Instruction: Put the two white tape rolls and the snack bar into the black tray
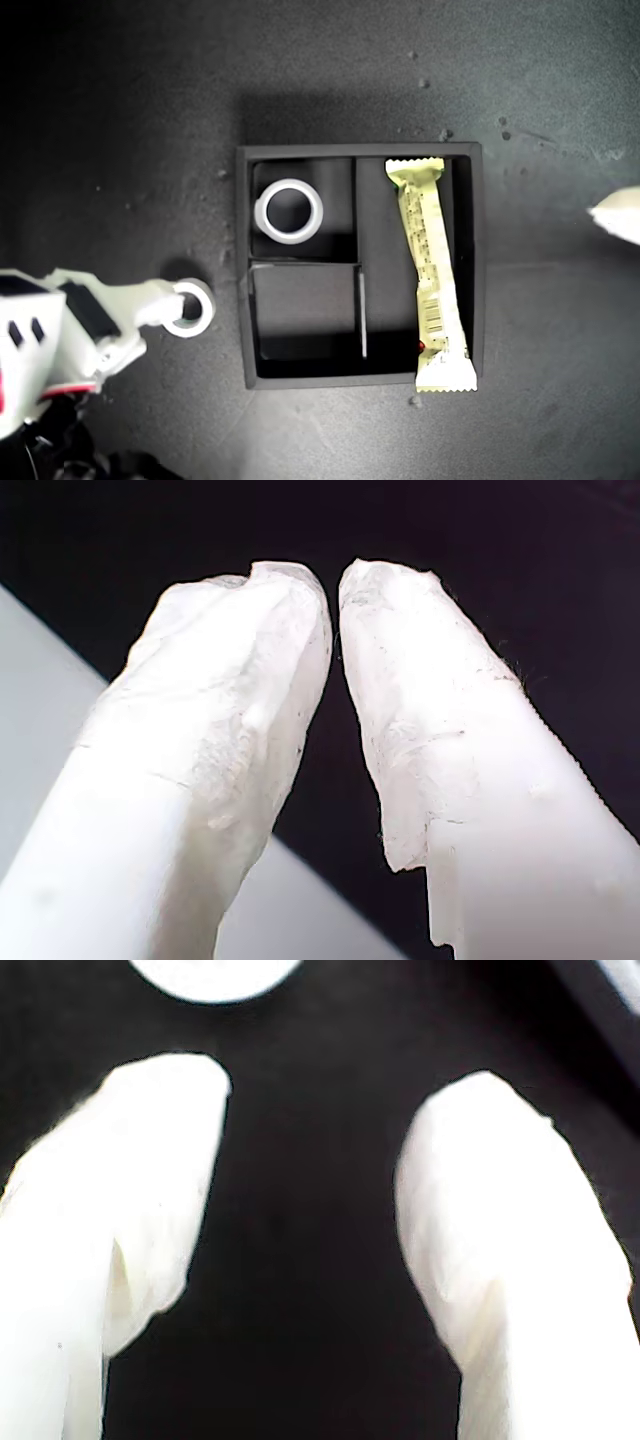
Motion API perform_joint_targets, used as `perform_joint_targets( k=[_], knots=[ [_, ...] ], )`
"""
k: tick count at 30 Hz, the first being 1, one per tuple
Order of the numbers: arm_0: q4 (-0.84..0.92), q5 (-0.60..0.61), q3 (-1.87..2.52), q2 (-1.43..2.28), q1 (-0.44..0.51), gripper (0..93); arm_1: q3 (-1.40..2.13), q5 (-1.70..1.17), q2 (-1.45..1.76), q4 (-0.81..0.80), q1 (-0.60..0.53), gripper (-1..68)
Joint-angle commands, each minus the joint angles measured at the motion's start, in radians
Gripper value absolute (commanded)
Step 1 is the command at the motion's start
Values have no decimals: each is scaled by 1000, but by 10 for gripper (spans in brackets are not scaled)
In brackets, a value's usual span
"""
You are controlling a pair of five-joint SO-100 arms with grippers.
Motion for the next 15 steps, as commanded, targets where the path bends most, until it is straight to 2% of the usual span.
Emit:
perform_joint_targets(
  k=[1,9,15],
  knots=[
    [-227,-67,201,71,83,127,439,229,342,-141,34,-5],
    [-436,-135,364,23,147,129,1236,466,1127,-437,58,-6],
    [-528,-123,393,-54,129,130,1651,543,1362,-604,46,-6]
  ],
)
